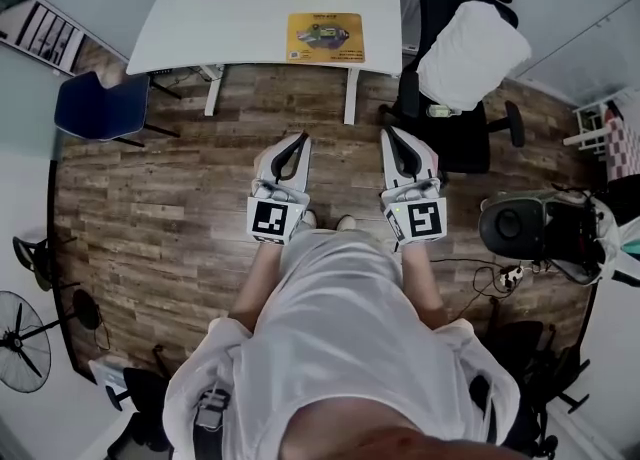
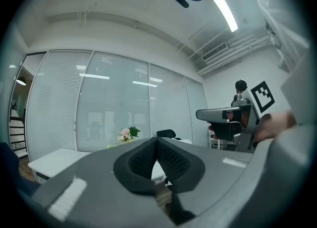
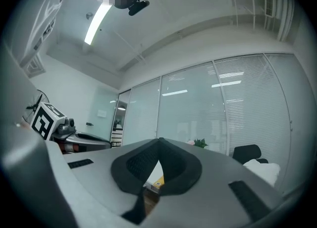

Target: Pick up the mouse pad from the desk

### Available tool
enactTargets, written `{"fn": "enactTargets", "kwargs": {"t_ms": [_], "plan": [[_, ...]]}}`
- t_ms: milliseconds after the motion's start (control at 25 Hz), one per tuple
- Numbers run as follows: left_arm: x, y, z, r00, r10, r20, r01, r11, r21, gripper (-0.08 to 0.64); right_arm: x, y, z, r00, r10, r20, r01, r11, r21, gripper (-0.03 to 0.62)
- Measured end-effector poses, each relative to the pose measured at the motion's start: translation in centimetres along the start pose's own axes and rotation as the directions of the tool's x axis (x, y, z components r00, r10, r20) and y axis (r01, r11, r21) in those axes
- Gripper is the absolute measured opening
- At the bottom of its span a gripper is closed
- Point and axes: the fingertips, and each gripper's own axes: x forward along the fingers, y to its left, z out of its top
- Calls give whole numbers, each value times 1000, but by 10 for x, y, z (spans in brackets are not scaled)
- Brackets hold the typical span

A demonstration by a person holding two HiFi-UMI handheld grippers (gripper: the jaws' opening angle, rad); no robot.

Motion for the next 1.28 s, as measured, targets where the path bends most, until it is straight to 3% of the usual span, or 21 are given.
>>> {"fn": "enactTargets", "kwargs": {"t_ms": [640, 960, 1280], "plan": [[-3, -23, -19, 994, 40, -100, -37, 999, 29, -12, -21, -38, -43, 998, 21, -63, -15, 996, 92, -2], [15, 10, -36, 988, 106, -111, -106, 994, 7, -12, 13, -45, -51, 994, 62, -85, -55, 996, 75, -2], [86, 65, -42, 994, 80, -75, -82, 997, -15, -12, 94, -72, -58, 991, 63, -115, -62, 998, 19, -2]]}}
